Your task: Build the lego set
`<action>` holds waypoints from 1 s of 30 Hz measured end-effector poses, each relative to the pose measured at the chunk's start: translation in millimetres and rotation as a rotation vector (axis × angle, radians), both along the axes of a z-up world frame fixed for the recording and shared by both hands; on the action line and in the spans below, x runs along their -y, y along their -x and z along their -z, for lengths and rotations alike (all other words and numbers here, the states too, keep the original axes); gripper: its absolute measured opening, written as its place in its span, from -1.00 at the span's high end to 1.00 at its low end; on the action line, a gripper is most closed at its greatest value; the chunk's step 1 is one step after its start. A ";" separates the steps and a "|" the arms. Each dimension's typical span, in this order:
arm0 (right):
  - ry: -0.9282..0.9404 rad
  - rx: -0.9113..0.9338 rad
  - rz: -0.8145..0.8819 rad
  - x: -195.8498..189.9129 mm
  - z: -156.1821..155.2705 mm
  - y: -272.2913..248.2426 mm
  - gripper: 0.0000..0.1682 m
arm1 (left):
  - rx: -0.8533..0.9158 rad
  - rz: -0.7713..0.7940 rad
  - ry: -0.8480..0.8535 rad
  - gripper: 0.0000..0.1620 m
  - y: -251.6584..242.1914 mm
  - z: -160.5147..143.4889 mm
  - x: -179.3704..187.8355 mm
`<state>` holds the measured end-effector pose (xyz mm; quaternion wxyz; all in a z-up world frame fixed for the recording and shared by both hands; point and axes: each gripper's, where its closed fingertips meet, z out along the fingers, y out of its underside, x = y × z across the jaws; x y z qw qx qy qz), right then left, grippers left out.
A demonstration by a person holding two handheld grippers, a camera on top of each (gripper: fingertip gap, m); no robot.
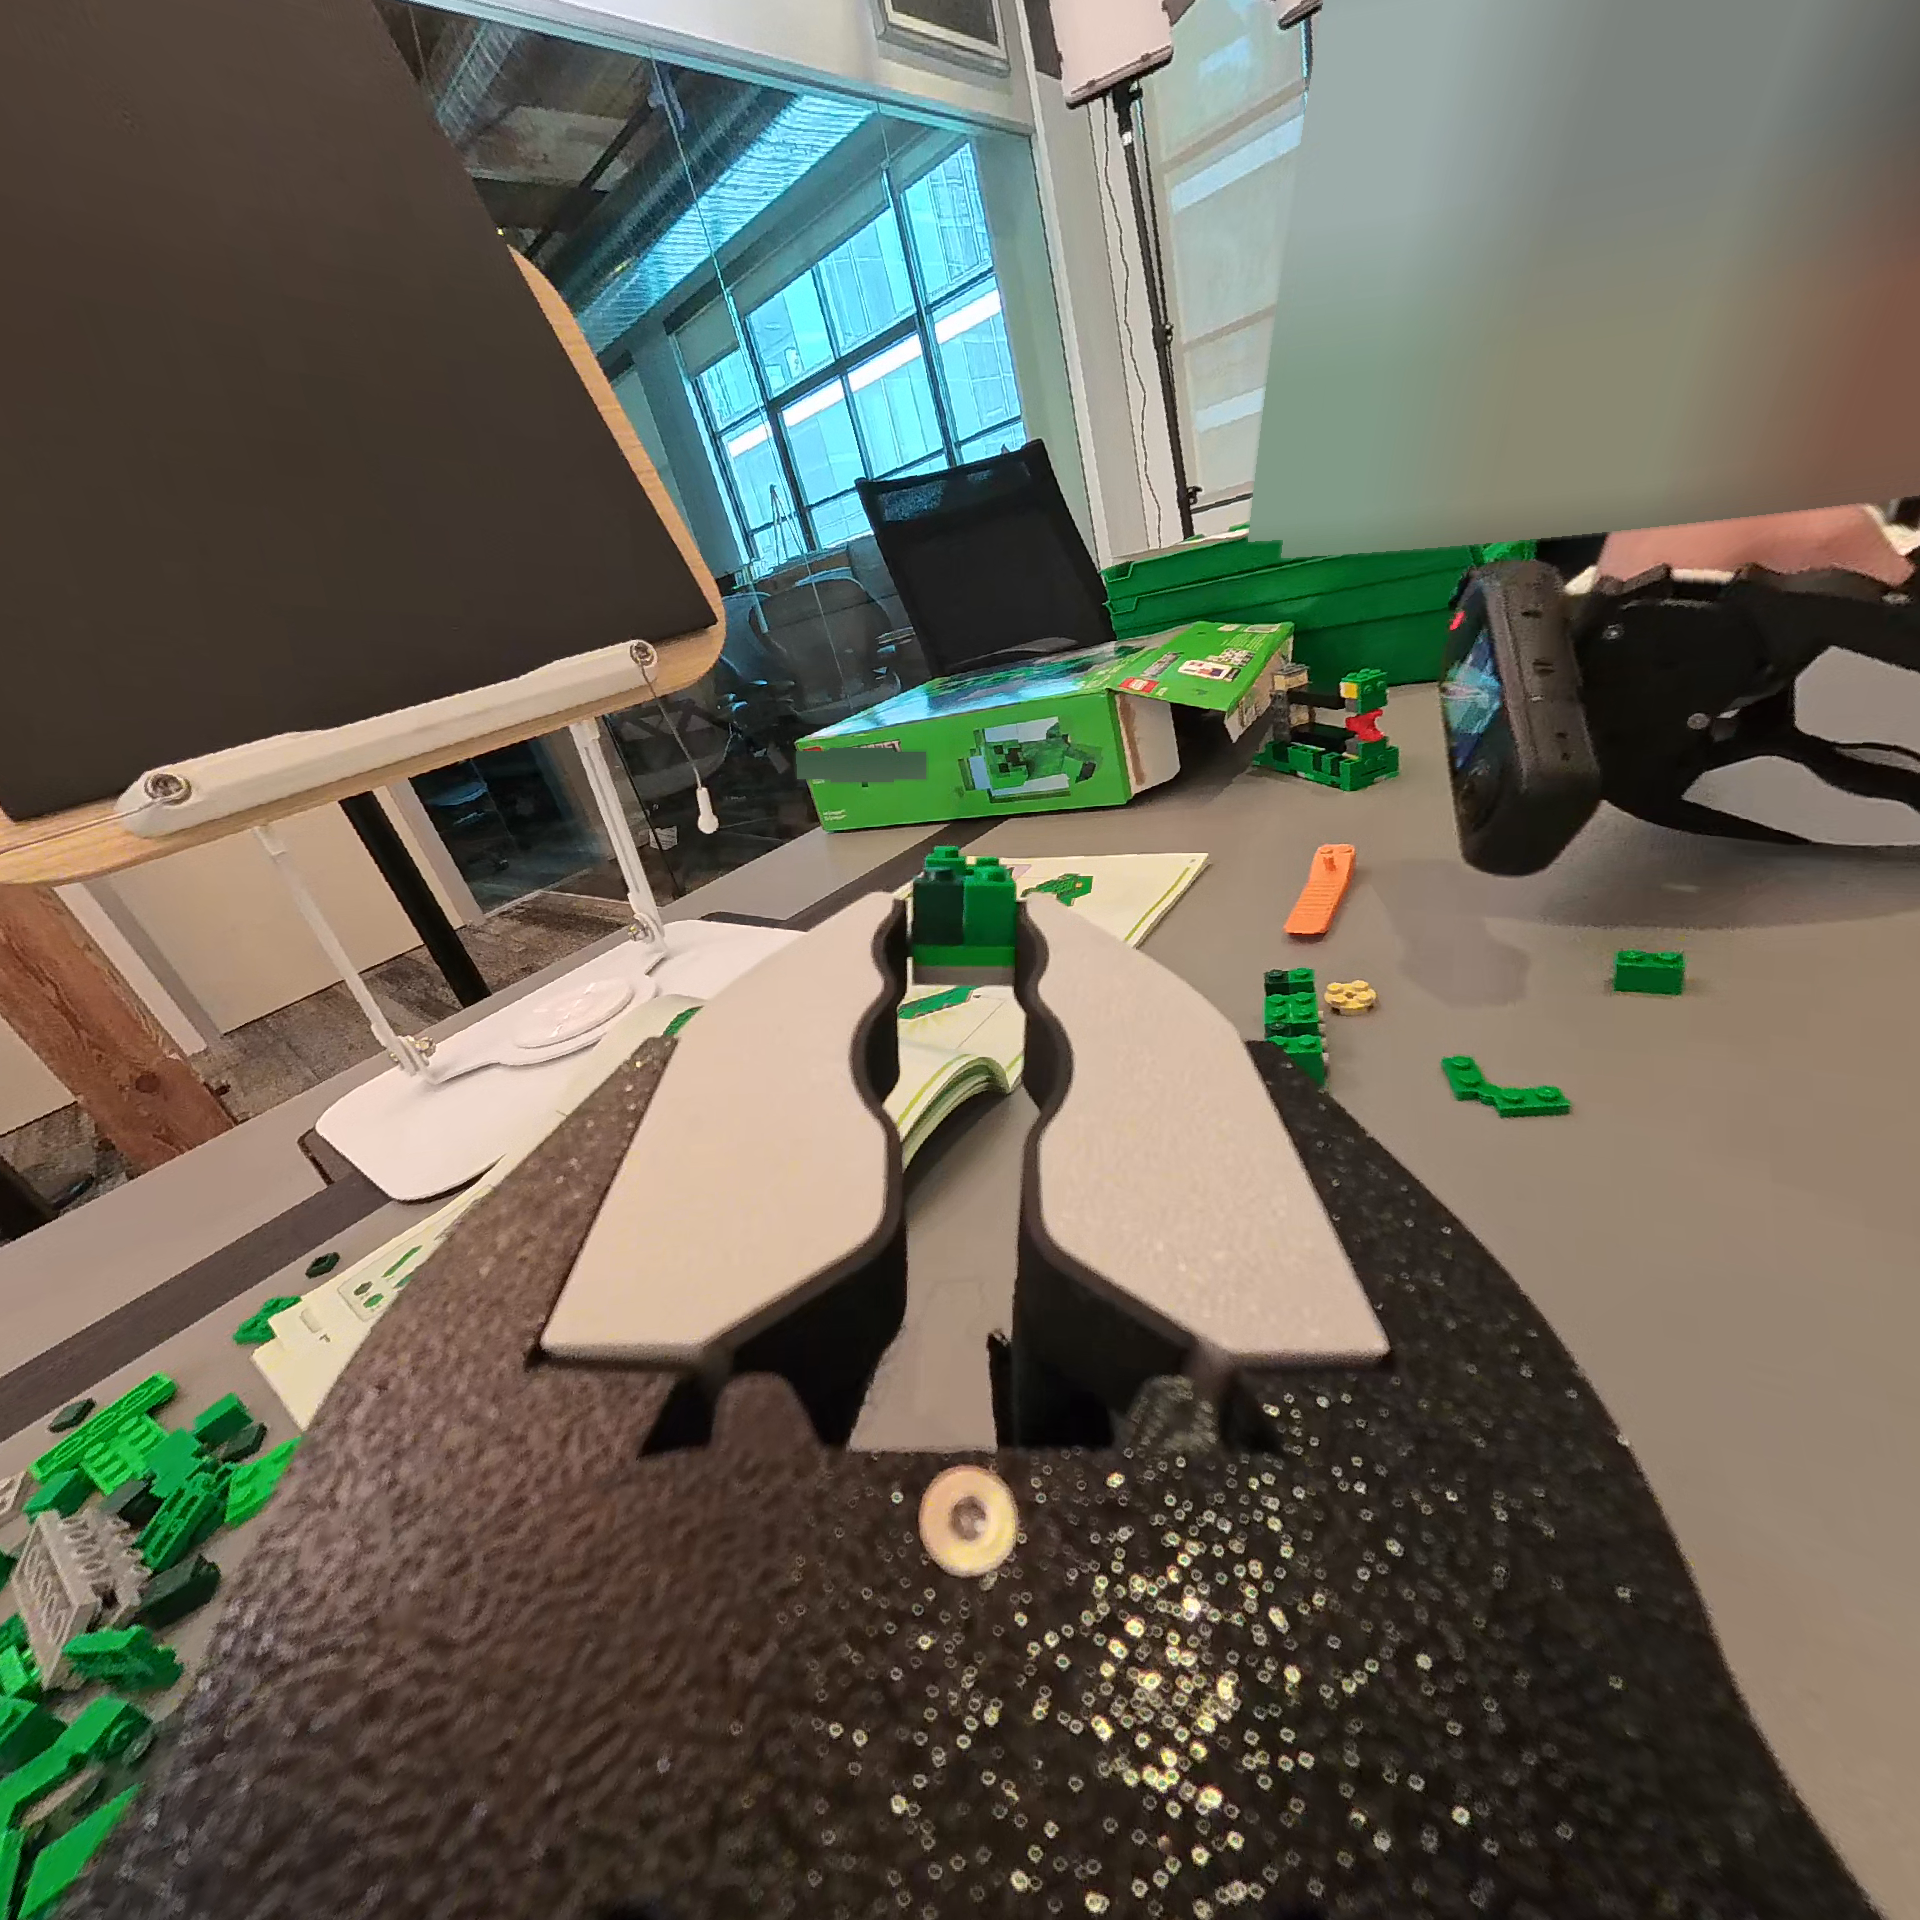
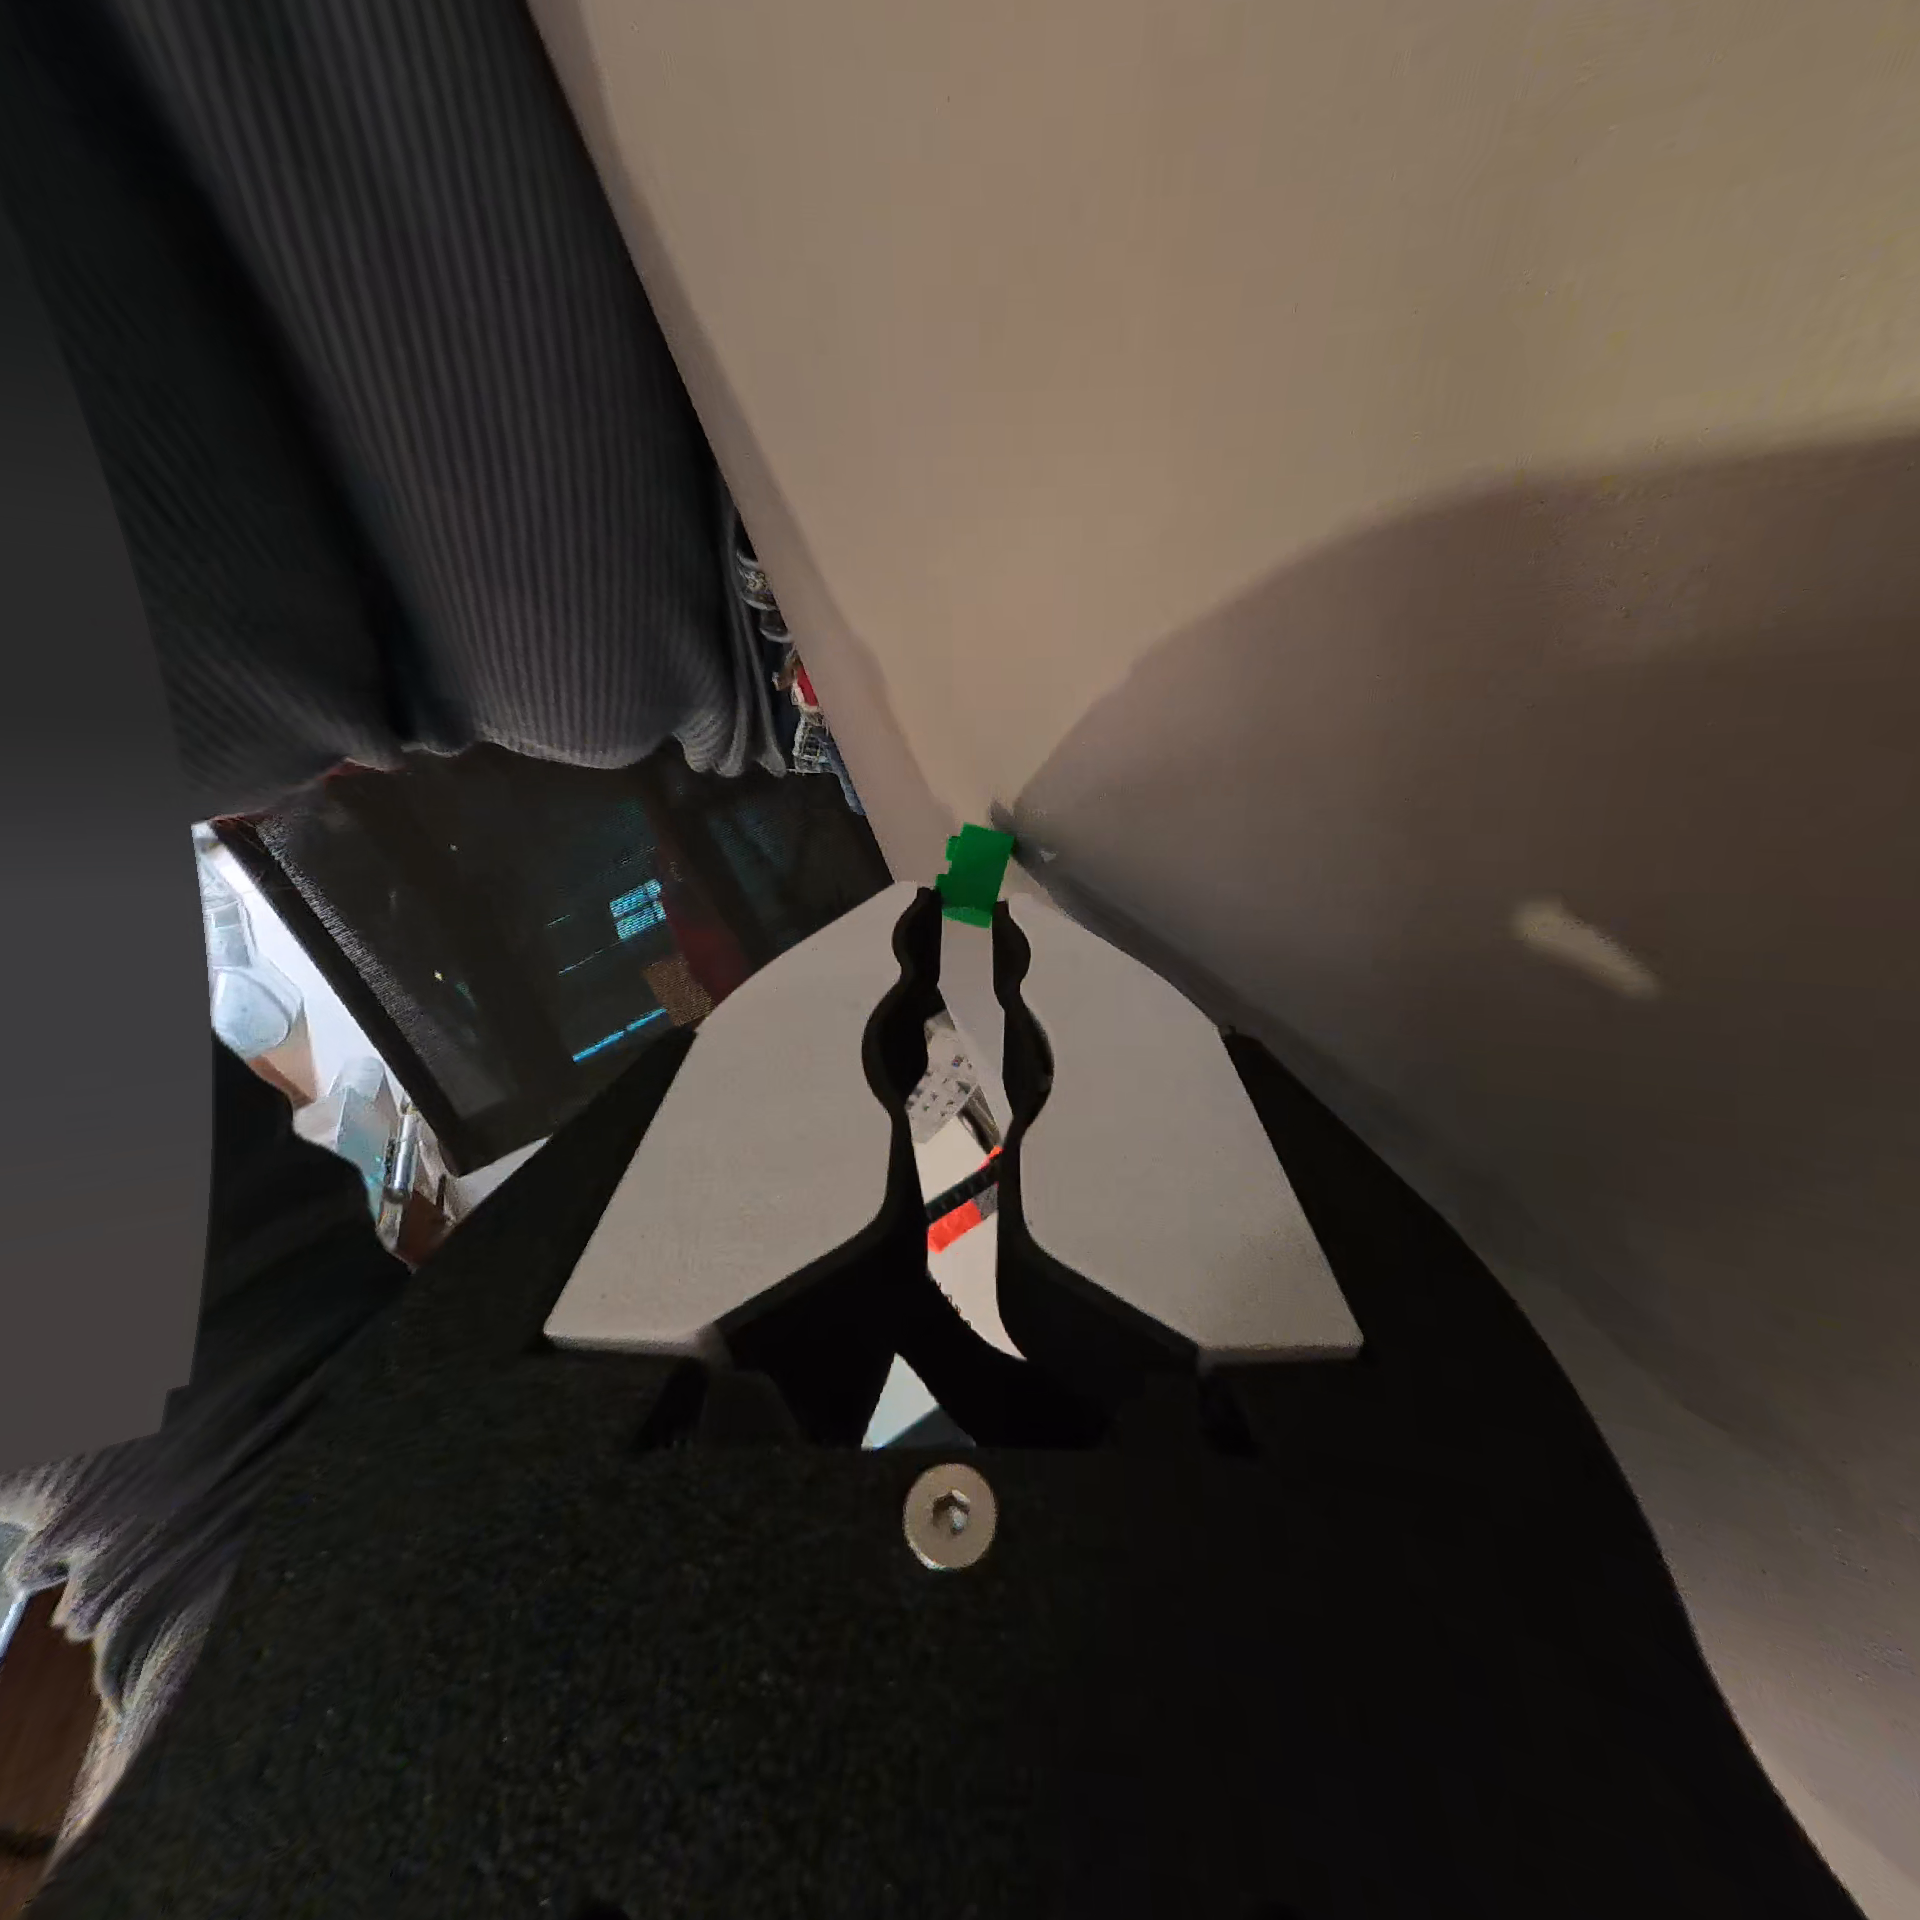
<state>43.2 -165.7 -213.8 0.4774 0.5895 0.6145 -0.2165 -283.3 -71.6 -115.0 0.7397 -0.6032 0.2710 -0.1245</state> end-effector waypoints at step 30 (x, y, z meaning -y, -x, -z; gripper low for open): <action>-0.221 -0.566 0.409 -50.6 -48.3 28.4 0.80 | -0.037 -0.056 -0.068 0.78 3.8 -7.8 5.3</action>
